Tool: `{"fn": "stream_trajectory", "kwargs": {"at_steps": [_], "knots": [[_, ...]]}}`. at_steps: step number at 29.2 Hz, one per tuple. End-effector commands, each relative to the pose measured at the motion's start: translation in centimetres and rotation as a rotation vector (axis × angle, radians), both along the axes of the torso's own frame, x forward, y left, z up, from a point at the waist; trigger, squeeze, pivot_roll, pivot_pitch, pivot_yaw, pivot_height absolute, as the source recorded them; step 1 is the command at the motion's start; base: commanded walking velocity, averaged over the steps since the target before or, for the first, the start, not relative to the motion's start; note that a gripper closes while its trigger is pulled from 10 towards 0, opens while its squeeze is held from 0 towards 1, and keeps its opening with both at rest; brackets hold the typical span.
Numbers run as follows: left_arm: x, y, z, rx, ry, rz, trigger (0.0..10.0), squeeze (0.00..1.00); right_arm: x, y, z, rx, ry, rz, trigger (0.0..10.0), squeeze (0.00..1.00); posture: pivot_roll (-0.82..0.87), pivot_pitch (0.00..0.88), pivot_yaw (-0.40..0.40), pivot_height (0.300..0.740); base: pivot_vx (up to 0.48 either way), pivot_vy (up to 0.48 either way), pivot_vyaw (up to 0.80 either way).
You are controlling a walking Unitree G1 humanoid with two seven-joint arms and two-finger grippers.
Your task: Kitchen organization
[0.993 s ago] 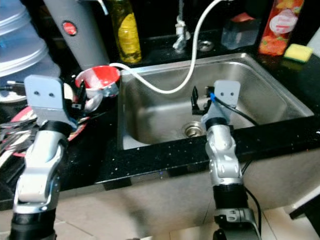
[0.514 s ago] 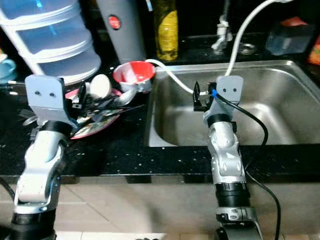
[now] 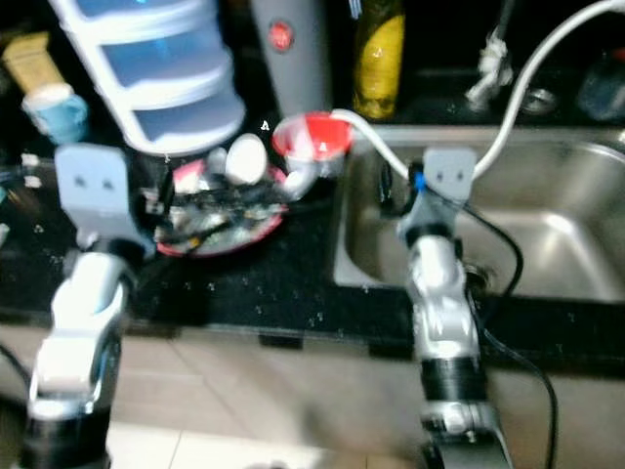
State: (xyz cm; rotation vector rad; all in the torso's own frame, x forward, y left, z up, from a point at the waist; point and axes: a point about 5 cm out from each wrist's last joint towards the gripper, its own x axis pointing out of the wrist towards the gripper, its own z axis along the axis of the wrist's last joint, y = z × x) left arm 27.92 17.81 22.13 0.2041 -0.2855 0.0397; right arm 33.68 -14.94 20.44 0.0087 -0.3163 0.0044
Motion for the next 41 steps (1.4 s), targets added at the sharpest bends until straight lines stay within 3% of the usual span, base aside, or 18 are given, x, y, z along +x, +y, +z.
{"fn": "stream_trajectory", "kwargs": {"at_steps": [1,41], "knots": [[0.05,0.08,-0.29,0.008,0.017,0.004,10.0,0.0,0.0,-0.18,-1.71,0.011,0.072,-0.016,10.0,0.0,0.15,0.0,0.081,0.74,0.0,0.0,0.0],[0.14,0.04,-0.63,0.021,0.034,0.006,10.0,0.0,0.08,-0.09,-1.86,0.031,0.082,-0.016,10.0,0.0,0.16,0.0,0.084,0.74,0.0,0.0,-0.07]]}}
